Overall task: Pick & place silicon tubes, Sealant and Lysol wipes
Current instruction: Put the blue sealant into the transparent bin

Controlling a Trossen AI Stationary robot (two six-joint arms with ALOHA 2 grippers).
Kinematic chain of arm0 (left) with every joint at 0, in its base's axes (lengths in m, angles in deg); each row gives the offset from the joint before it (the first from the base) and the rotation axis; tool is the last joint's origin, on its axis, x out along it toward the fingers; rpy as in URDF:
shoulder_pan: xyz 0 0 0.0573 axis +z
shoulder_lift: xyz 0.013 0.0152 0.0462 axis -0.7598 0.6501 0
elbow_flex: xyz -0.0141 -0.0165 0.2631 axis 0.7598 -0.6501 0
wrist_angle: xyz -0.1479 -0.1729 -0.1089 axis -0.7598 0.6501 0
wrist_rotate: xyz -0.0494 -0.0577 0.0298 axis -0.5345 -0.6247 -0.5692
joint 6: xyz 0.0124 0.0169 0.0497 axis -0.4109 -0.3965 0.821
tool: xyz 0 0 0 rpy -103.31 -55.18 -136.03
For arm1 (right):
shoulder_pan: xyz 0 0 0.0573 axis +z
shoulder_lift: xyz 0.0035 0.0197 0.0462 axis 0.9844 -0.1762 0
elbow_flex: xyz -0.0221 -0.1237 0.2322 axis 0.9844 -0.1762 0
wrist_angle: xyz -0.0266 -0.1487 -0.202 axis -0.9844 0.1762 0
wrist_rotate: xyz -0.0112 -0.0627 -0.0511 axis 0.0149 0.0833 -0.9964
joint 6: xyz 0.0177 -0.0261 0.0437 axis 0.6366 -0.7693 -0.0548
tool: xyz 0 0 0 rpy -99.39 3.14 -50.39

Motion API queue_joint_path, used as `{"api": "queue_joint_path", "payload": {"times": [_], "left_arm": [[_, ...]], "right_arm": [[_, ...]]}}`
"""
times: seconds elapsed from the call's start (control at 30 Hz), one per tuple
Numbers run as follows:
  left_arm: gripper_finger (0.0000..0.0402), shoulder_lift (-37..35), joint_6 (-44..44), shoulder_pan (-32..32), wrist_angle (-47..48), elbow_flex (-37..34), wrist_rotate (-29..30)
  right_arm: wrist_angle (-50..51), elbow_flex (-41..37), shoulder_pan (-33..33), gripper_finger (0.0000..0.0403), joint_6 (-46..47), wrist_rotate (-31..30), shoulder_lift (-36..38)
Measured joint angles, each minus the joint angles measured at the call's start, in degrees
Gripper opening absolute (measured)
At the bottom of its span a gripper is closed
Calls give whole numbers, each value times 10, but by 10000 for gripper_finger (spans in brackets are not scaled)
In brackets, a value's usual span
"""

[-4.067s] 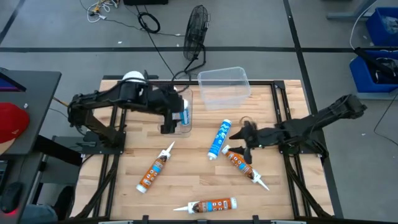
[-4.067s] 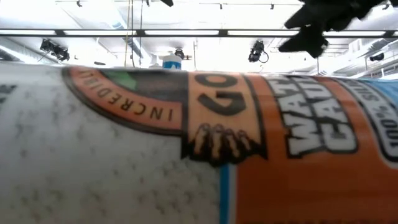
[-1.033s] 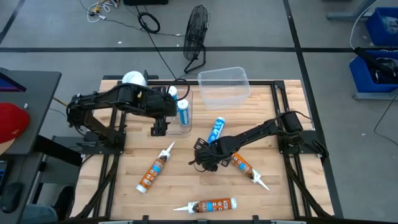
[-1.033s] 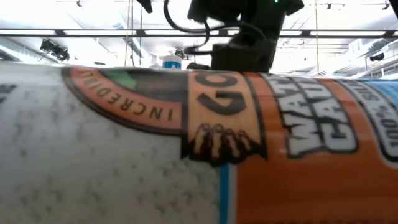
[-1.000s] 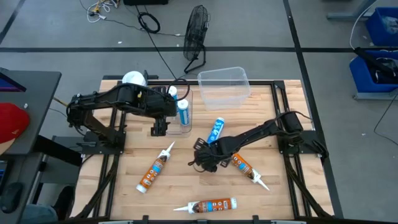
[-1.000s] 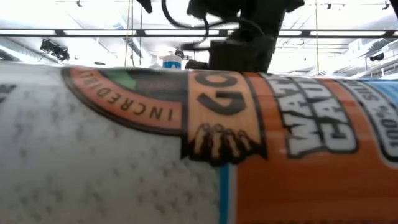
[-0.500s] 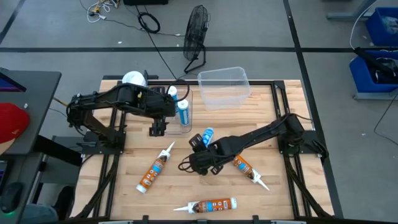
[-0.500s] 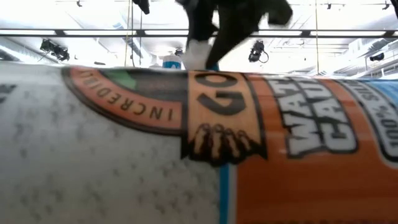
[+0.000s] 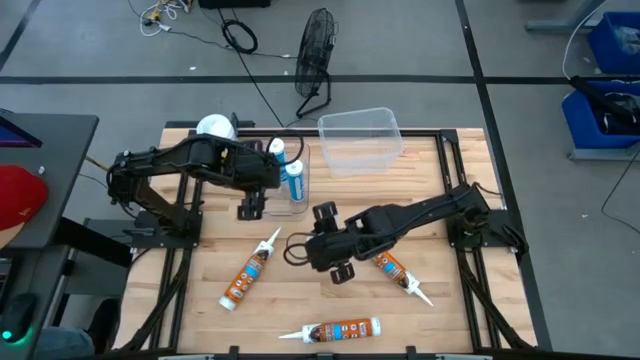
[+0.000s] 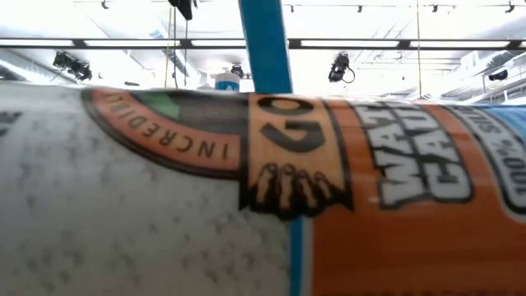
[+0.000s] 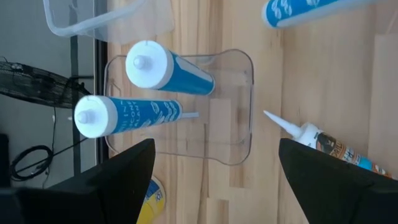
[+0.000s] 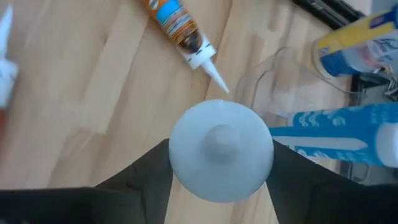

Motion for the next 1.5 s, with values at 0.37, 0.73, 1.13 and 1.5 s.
{"api": "queue_joint_path", "payload": {"times": [0.37,0.73,1.13,1.5], "left_arm": [[348,-23,-12,0,9,0,-6],[348,-112,-16,0,8,0,-16],[348,-163,-19,0,-22,0,-4],[348,-163,-14,0,-21,-1,2]], "right_arm": [[-31,88,-32,211,51,-3,9],[-170,86,-130,210,87,75,21],[-239,85,-222,210,102,138,-20],[-261,85,-244,210,101,152,-89]]}}
